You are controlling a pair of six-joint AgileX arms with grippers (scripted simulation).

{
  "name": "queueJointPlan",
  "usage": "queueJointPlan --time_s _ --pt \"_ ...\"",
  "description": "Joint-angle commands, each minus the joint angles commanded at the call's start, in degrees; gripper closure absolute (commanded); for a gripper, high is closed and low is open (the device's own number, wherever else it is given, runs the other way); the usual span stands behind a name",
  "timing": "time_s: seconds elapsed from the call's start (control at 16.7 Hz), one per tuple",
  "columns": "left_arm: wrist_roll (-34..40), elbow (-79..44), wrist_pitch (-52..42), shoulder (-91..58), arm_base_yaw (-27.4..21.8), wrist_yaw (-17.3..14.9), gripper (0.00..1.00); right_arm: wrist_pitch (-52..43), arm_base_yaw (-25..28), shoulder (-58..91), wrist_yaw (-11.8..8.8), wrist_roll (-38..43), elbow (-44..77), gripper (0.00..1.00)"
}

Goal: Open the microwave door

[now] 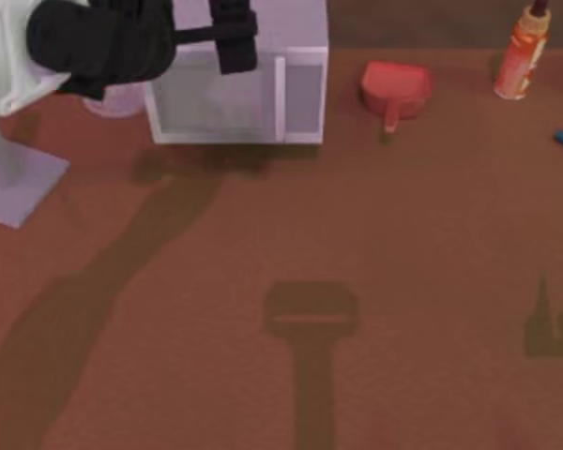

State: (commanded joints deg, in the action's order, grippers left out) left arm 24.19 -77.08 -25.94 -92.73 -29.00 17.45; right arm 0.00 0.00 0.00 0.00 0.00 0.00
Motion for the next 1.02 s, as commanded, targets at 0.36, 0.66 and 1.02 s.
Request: queueJointPlan --time_s 0.36,0.66,1.02 --pt "5.7 -17.9 -6.2 -23.0 -6.7 4.2 0.00 0.0 0.0 0.0 0.0 0.0 0.0 0.00" --pt "6.7 -21.1 -7.3 -27.0 -7.8 5.0 0.00 0.0 0.0 0.0 0.0 0.0 0.0 0.00" --pt "6.0 -22.5 -5.8 -29.3 -7.0 4.5 0.00 0.0 0.0 0.0 0.0 0.0 0.0 0.00"
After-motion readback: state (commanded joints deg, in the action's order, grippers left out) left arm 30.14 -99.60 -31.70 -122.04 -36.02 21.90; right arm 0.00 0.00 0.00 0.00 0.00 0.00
